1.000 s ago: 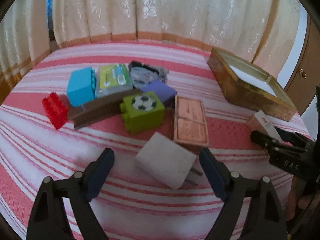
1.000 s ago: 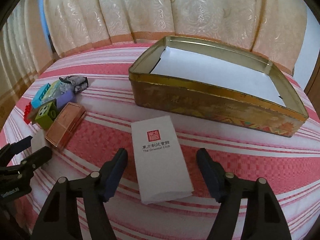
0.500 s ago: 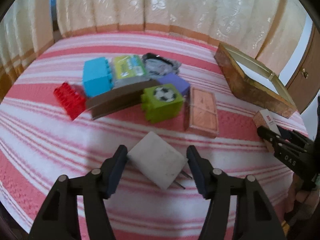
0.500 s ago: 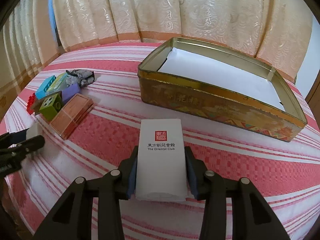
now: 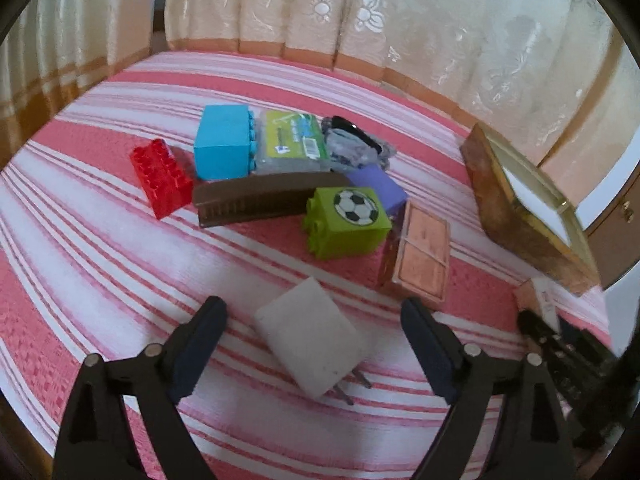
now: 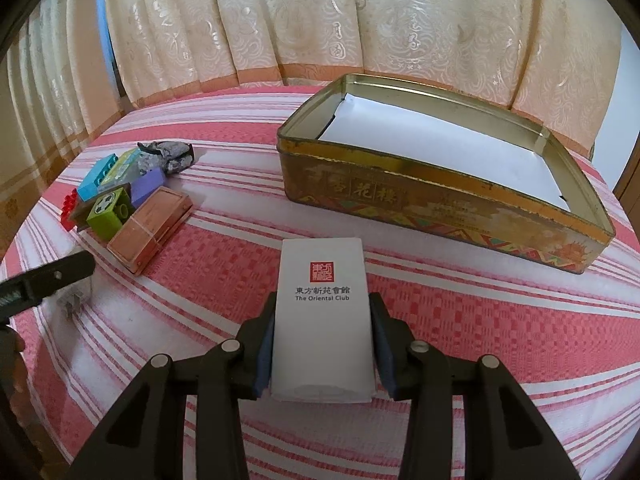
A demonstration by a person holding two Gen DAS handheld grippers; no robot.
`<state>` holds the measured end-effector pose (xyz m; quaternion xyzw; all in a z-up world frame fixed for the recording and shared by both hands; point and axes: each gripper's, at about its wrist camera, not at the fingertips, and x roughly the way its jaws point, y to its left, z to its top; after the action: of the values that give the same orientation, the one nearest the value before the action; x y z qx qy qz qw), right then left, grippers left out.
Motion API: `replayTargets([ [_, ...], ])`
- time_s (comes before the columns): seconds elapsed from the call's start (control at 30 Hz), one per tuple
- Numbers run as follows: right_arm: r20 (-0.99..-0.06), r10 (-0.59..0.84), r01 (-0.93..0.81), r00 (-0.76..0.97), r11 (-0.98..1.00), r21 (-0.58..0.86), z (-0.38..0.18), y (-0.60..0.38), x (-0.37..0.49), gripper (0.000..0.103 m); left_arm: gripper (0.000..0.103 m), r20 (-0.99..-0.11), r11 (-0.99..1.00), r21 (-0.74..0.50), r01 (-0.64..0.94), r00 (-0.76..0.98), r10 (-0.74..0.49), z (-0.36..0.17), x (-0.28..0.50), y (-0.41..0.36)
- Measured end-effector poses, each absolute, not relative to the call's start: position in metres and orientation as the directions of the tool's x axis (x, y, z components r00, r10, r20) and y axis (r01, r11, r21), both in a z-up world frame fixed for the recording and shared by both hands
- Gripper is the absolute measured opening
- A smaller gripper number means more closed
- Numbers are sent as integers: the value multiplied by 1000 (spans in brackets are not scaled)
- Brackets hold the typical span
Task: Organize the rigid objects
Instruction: 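Carry the charger and card box with both grippers over the gold tin tray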
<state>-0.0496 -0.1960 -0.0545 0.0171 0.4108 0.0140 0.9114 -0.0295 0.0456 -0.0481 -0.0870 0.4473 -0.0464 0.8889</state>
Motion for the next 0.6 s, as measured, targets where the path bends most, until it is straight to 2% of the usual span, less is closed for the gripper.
replayTargets([
  [0.1,-747,52,-12,663,998,59,-54,-198,-50,45,65,-786,995,-93,45,610,-101,-50,-32,43],
  [0.17,-746,56,-13,664,998,63,-54,-199,-51,45,58,-786,994,-70,83,609,-106,-49,-35,50],
  [0.3,-740,83,-16,667,995,97,-54,-203,-52,45,58,-768,977,-158,142,604,-212,-48,-36,70],
  [0.43,-729,102,-3,677,991,135,-53,-209,-54,44,58,-751,975,-149,165,623,-220,-49,-39,66],
  [0.6,-665,119,4,737,984,180,-43,-217,-65,44,58,-727,957,-217,193,621,-291,-46,-39,60],
])
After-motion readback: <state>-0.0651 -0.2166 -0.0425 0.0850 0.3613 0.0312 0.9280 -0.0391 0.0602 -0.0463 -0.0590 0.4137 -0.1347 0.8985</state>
